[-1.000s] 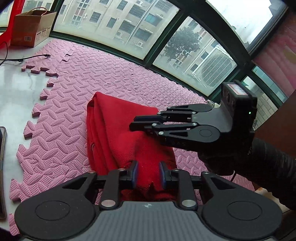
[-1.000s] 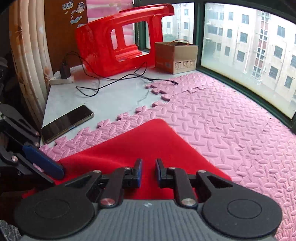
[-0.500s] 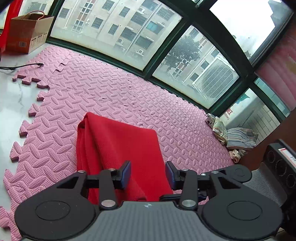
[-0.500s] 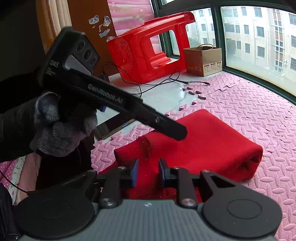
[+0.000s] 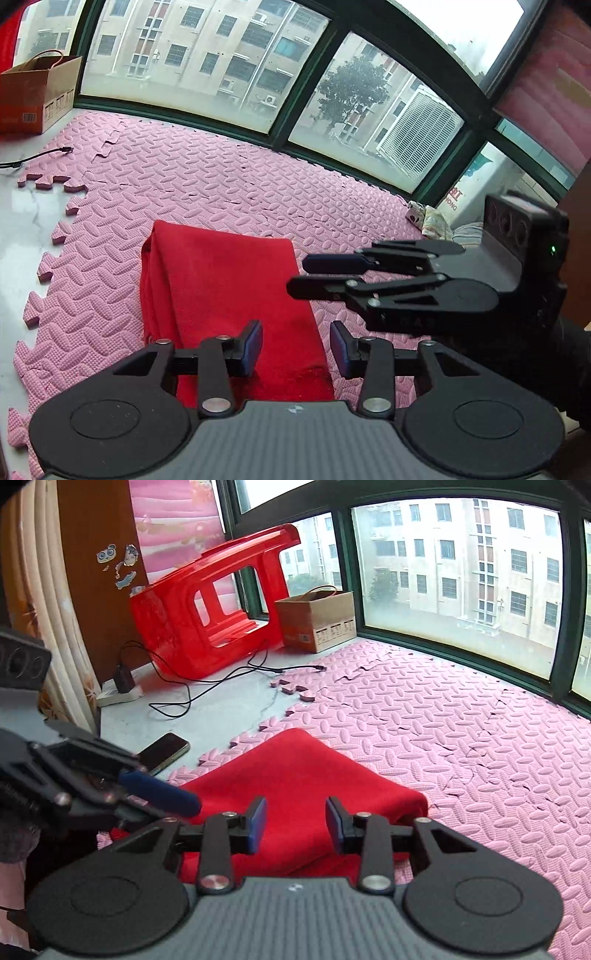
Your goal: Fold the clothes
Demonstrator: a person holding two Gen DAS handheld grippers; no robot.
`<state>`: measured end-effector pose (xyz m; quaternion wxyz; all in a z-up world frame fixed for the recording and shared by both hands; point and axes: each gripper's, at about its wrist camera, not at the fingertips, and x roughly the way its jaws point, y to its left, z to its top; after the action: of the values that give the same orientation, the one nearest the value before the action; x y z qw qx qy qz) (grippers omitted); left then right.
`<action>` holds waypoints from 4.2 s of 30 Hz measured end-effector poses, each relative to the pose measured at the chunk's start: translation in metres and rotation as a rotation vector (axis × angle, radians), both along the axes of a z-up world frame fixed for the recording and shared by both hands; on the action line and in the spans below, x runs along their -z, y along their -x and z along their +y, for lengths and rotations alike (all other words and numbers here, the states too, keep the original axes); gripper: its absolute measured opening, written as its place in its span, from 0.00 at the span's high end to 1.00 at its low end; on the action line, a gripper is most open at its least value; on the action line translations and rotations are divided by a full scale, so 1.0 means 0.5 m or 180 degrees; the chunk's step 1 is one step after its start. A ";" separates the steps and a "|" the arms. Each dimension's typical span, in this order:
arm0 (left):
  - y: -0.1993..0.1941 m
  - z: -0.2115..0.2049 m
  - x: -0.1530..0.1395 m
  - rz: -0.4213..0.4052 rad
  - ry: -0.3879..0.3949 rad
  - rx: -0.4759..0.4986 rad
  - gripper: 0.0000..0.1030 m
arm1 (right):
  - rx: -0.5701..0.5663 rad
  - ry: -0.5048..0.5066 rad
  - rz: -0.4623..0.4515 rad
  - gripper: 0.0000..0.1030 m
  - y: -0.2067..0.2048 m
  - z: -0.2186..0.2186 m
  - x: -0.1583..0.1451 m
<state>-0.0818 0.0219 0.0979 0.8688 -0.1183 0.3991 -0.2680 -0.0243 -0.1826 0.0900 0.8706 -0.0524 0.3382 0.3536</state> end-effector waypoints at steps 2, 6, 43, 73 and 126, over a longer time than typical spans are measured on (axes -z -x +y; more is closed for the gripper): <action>0.015 -0.014 0.011 0.0007 -0.0065 0.0053 0.58 | 0.0032 0.0053 0.0025 0.66 -0.023 0.005 0.013; 0.037 -0.028 0.035 0.0023 -0.0157 0.0117 0.57 | 0.0141 0.0153 0.0085 0.66 -0.065 0.008 0.050; 0.115 0.047 0.022 0.0030 0.0170 -0.0149 0.48 | -0.0171 0.0200 0.0709 0.38 -0.257 0.065 0.061; 0.029 0.084 0.118 0.0513 0.0138 -0.0399 0.56 | 0.0611 0.0090 0.1462 0.68 -0.155 -0.194 0.091; -0.207 -0.069 0.113 0.0495 0.0544 0.0156 0.87 | 0.0150 0.0293 0.0022 0.79 0.171 -0.018 0.075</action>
<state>0.0216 -0.0124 0.0414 0.8152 -0.2026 0.4438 -0.3123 -0.1100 -0.1914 0.0526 0.8741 -0.0832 0.3582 0.3173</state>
